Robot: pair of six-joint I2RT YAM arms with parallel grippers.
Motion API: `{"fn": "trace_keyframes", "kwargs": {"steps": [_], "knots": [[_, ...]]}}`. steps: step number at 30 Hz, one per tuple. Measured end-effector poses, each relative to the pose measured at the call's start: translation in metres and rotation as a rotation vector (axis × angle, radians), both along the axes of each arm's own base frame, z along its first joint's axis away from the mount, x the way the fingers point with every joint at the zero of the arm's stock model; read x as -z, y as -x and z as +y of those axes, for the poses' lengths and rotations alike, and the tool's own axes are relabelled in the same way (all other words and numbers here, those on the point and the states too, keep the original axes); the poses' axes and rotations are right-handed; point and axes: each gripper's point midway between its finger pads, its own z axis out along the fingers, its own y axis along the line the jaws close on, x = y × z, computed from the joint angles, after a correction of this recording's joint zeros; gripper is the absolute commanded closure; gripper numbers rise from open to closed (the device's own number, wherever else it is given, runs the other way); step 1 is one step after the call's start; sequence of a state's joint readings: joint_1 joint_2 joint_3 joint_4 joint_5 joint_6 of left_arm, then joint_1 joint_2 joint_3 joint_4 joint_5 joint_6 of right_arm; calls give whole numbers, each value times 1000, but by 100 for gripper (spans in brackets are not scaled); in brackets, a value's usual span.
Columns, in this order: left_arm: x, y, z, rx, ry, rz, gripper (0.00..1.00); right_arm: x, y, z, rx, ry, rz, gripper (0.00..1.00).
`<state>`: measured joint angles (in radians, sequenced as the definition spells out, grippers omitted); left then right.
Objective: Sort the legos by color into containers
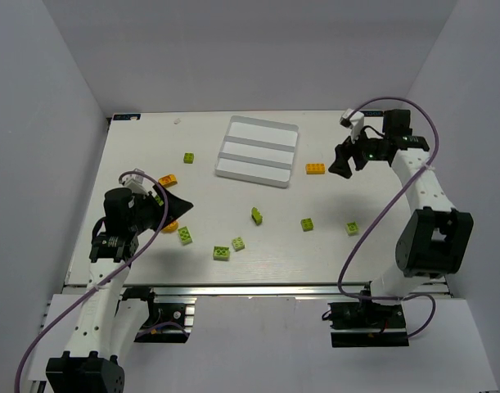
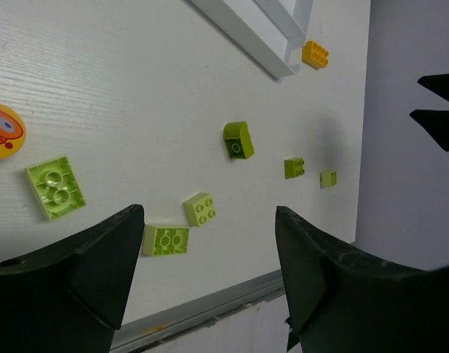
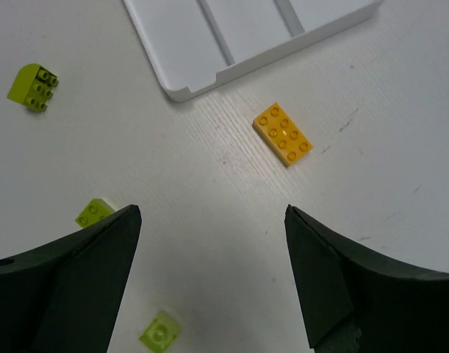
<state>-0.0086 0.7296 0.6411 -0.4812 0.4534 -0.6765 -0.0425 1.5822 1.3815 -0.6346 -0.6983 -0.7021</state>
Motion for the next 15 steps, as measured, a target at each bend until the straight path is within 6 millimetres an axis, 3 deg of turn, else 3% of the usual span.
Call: {"fn": "trace_keyframes", "kwargs": {"steps": [3,8,12,15], "knots": [[7,5,1,-5,-9,35,17,11,-18,8,-115,21,-35,18],[12,13,4,-19,-19,67,17,48,-34,15,-338,80,-62,16],[8,20,4,-25,-16,55,16,71,-70,14,-448,119,-94,16],[6,25,5,-35,-14,48,15,87,-85,14,-487,144,-106,15]]}}
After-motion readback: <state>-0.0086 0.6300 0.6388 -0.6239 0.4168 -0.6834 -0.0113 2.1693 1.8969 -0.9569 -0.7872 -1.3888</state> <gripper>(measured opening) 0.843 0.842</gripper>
